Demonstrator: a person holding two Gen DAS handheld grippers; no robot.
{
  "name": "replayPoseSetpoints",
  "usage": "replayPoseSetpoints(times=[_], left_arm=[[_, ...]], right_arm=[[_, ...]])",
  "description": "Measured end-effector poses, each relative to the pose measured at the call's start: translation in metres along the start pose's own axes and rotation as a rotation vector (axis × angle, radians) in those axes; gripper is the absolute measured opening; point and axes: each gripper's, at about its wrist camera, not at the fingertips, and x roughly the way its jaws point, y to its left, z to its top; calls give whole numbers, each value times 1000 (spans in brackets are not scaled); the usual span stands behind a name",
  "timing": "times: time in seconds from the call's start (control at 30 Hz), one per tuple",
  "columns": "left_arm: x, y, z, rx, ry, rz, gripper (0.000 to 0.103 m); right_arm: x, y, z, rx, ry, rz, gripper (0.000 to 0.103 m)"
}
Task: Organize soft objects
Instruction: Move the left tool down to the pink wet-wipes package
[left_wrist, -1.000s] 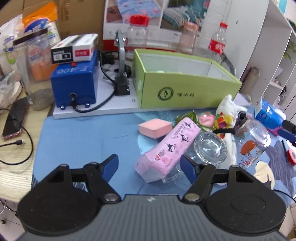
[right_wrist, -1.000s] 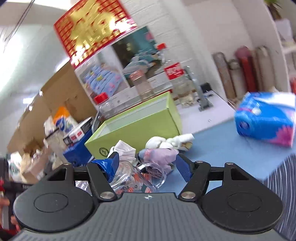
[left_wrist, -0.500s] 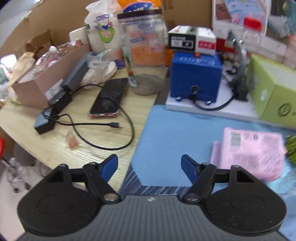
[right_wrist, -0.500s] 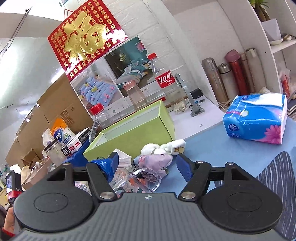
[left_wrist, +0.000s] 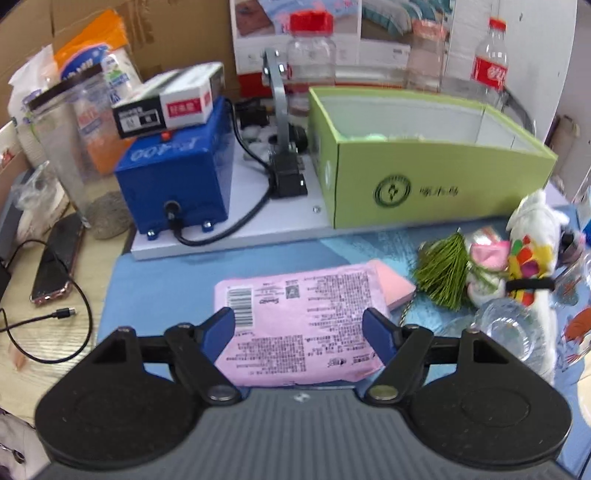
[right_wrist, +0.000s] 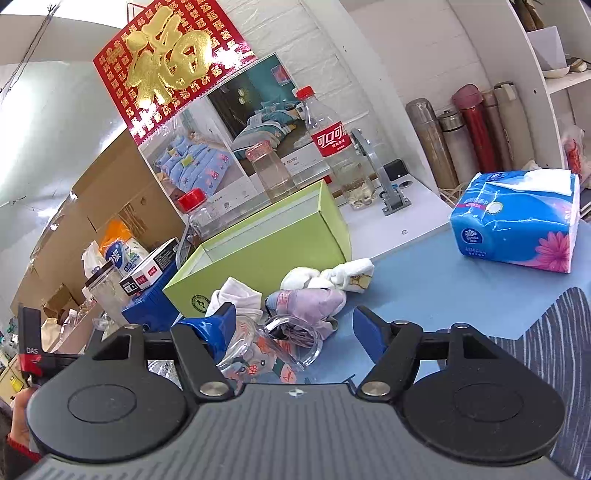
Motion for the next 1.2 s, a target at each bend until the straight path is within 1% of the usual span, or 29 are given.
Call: replayPoseSetpoints(times=[0.1, 0.2, 0.23, 0.3, 0.37, 0.43, 0.47, 0.5, 0.57, 0.63, 0.67, 0.7, 0.77, 0.83, 0.9, 1.0, 1.07, 1.1, 1.13, 1.2], left_arm=[[5, 5, -7, 41, 34, -18, 76], [1, 19, -14, 22, 33, -8, 76], [0, 25, -18, 10, 33, 6, 78], [-1, 44, -23, -36, 48, 54, 78], [-3, 66, -26, -108, 56, 85, 78], [-11, 84, -29, -174, 52, 138, 78], [-17, 90, -32, -201, 43, 151, 78], [-23, 93, -35, -213, 36, 140, 78], [-31, 92, -44, -190, 41, 108, 78], [-31, 85, -52, -147, 68, 133, 78], [-29, 83, -54, -133, 81, 155, 78], [-26, 81, -55, -127, 83, 160, 78], [-18, 82, -51, -148, 94, 143, 78], [-10, 82, -43, -166, 75, 117, 78], [2, 83, -26, -192, 66, 141, 78], [24, 87, 6, -216, 22, 195, 78], [37, 90, 23, -234, 41, 223, 78], [36, 89, 26, -246, 39, 223, 78], [32, 89, 26, -258, 27, 209, 78], [17, 83, 21, -278, -2, 151, 78]], right_arm=[[-2, -3, 2, 14, -13, -7, 57], [-1, -5, 2, 26, -16, -3, 57], [1, -5, 2, 29, -13, -3, 57], [6, -3, 0, 31, -3, 7, 57], [9, 1, -1, 27, 8, 27, 58], [12, 6, -1, 12, 17, 40, 58], [13, 9, -1, 4, 20, 44, 58], [14, 10, -1, -1, 21, 49, 58], [15, 12, -1, -4, 20, 59, 59], [15, 12, -1, 1, 17, 62, 59], [16, 12, -1, 5, 17, 64, 59], [16, 11, -1, 8, 19, 68, 59], [18, 10, -2, 9, 23, 68, 60], [20, 10, -2, 9, 29, 66, 60], [21, 9, -2, 12, 33, 65, 60], [18, 7, -2, 8, 28, 60, 60], [15, 5, -2, 9, 23, 46, 61], [14, 3, -1, 12, 22, 41, 61], [13, 0, -1, 17, 19, 36, 61], [9, -4, -1, 24, 12, 24, 61]])
